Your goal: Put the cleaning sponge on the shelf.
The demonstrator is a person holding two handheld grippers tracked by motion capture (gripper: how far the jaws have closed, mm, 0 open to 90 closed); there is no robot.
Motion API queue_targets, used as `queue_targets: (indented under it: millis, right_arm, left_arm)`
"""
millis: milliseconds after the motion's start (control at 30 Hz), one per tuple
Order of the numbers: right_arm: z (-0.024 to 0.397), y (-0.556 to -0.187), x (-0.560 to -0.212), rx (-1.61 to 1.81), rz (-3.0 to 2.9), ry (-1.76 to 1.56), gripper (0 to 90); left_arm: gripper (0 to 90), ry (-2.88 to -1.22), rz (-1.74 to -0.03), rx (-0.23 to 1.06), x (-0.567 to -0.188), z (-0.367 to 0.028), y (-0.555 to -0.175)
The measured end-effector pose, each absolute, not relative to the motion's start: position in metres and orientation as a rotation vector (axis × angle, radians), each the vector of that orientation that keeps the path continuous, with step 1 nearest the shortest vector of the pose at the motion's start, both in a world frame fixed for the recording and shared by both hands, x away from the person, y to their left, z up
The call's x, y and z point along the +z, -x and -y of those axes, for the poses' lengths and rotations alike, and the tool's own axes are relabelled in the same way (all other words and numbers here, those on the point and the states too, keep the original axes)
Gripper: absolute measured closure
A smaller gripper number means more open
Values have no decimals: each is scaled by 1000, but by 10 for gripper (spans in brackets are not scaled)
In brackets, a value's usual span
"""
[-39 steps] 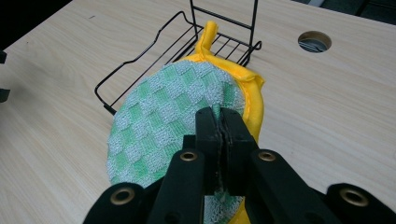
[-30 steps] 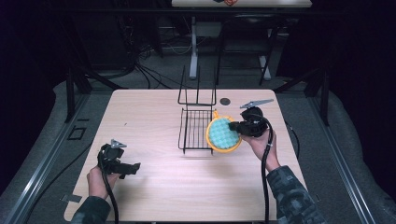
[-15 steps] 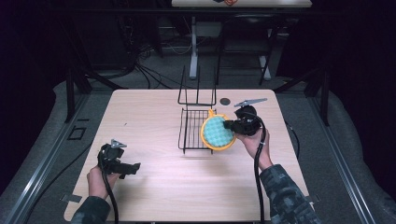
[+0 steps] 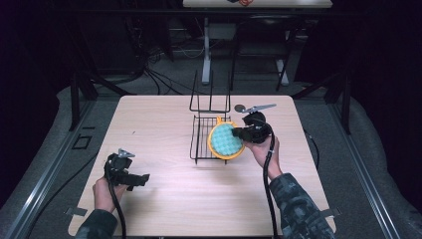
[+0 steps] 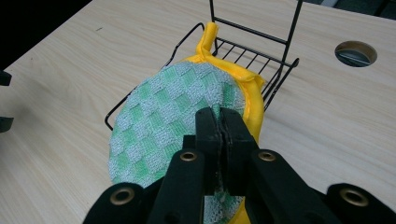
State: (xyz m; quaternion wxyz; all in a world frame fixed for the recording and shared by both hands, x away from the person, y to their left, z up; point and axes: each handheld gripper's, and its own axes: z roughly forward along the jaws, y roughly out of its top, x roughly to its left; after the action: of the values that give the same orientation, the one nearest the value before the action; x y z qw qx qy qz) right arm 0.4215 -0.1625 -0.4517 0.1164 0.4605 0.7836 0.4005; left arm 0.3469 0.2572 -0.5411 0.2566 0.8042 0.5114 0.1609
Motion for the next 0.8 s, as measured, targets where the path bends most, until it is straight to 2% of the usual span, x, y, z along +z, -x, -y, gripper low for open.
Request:
queue_targets:
  millis: [300, 800]
  right_arm:
    - [162, -423, -456, 1214, -2252, -1404, 874]
    - [148, -433, -482, 1279, -2194, -1540, 875]
  left_arm:
    - [0, -2182, -1388, 435, -540, -256, -346]
    - [0, -2198, -1379, 427, -541, -256, -347]
